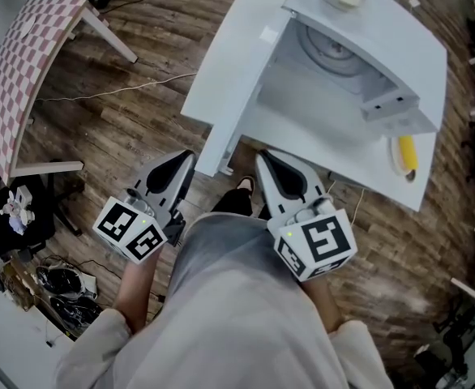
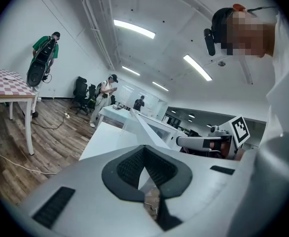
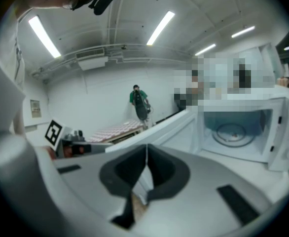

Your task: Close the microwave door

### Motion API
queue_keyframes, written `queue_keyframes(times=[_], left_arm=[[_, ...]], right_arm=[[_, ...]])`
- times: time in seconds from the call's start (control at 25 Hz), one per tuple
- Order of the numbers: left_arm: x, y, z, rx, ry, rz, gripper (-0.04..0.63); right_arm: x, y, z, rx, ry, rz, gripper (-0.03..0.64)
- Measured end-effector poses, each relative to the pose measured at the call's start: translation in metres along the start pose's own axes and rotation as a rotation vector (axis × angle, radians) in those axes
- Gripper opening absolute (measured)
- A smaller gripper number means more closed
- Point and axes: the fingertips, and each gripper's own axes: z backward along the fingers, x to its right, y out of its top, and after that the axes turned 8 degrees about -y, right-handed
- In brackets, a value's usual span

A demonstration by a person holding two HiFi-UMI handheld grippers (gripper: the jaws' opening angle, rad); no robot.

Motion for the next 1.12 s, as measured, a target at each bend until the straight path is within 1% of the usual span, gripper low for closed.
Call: queue_keyframes(times=[0.24, 0.8, 0.96, 1.0, 1.12], left_arm=[[0.013, -0.006, -0.012, -0.033, -0.041, -0.003, 0.018], [0.048, -0.013, -0.038, -0.075, -0.153, -0.001, 0.018], [0.057, -0.015, -0.044, -0.108, -0.177, -0.062, 0.018], [0.06, -0.016, -0.046, -0.111, -0.184, -0.067, 0.018], [0.064, -0.014, -0.053, -0.098, -0.218, -0.031, 0.018]], right_arm=[[0.005, -0.001, 0.003, 0.012, -0.009, -0.021, 0.023], [0.023, 0.004, 0.021, 0.041, -0.05, -0.064, 0.024], [0.028, 0.004, 0.025, 0.04, -0.066, -0.072, 0.024], [0.029, 0.004, 0.026, 0.041, -0.07, -0.075, 0.023], [0.035, 0.005, 0.028, 0.045, -0.08, -0.085, 0.023]])
